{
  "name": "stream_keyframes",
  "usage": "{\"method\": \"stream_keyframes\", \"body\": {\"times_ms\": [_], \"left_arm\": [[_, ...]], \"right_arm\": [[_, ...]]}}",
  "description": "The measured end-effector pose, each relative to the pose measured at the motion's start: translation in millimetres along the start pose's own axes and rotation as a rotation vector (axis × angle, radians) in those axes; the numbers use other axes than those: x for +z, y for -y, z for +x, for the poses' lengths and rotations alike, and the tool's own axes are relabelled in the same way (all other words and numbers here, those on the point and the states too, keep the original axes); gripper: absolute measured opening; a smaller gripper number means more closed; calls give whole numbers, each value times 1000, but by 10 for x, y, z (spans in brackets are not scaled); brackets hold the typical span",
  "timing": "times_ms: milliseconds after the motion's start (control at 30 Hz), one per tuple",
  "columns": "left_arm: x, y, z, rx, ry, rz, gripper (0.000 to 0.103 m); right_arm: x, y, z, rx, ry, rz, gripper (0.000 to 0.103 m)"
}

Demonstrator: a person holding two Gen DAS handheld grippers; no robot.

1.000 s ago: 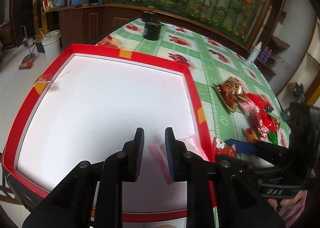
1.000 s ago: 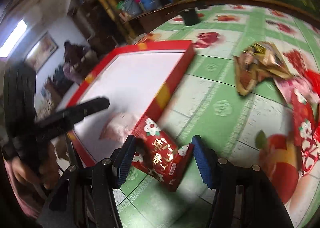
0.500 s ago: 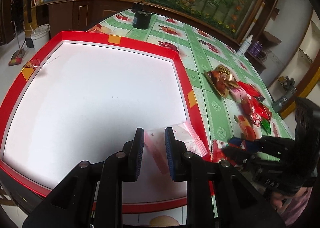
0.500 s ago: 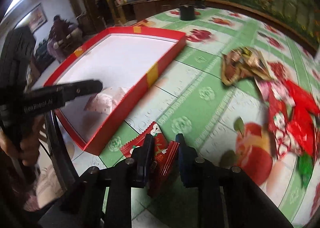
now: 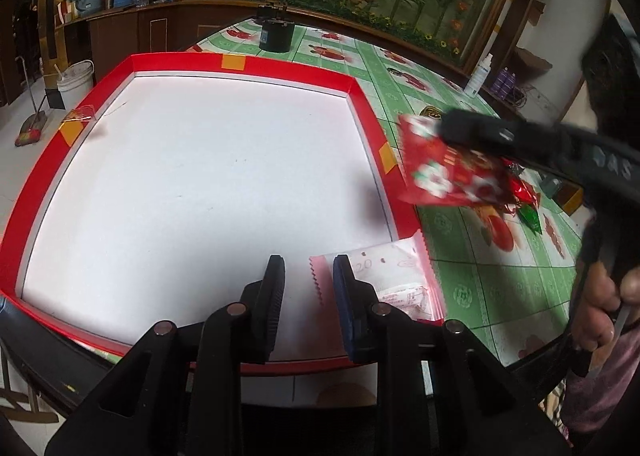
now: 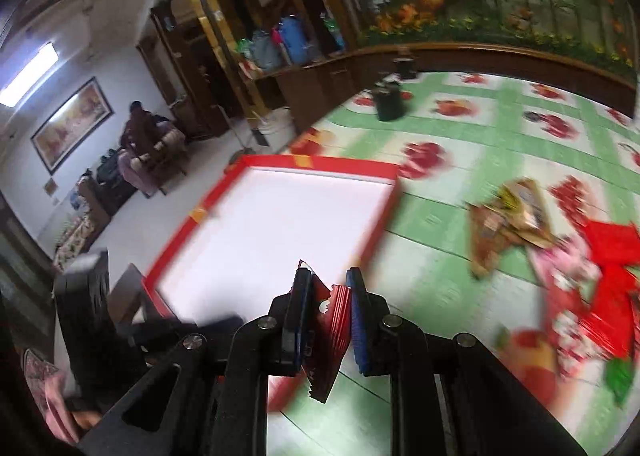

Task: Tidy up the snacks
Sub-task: 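Lower the packets into the tray and open both tools, then move both open tools back to the snack pile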

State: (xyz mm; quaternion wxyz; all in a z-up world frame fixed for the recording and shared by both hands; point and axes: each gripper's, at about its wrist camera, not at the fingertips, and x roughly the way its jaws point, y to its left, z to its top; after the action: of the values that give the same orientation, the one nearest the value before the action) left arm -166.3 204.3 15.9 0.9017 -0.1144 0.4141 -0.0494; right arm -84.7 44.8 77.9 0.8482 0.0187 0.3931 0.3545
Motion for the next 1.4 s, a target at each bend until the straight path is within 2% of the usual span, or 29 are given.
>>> {"method": "stream_keyframes", "body": {"times_ms": [233,333,367,467,533,733,800,933,1067,1133,1267,1400], "left_arm": [[-162,8,-151,26,-1,40,23],[-208,14,-229,14,10,49,23],[-208,3,-265,-4,17,37,23],[-195,-28,-317,-59,17,5,23],[-188,-26,-347,-64,22,5,23],[-117,-7,-472,-72,77,3,23],[-67,38,-461,-66,76,9,27],[28,179,-414,-55,73,27,45],[116,327,-375,-46,68,32,63],[152,385,-332,-46,55,26,71],[227,591,-165,-45,-7,24,72],[301,901,-45,-40,-33,79,72]], "right_arm": [[48,-311,635,105,-110,38,22],[-14,-280,793,127,-165,68,33],[-48,-262,825,130,-181,78,33],[-130,-238,860,116,-204,60,32],[-168,-217,824,96,-221,39,32],[-316,-217,651,107,-254,-23,35],[-335,-171,519,112,-221,-15,36],[-229,55,109,126,-74,28,38],[-164,512,-324,37,48,97,52],[-198,830,-536,-20,87,153,52],[-372,1570,-920,-110,146,316,54],[-581,2133,-1267,-178,203,443,55]]}}
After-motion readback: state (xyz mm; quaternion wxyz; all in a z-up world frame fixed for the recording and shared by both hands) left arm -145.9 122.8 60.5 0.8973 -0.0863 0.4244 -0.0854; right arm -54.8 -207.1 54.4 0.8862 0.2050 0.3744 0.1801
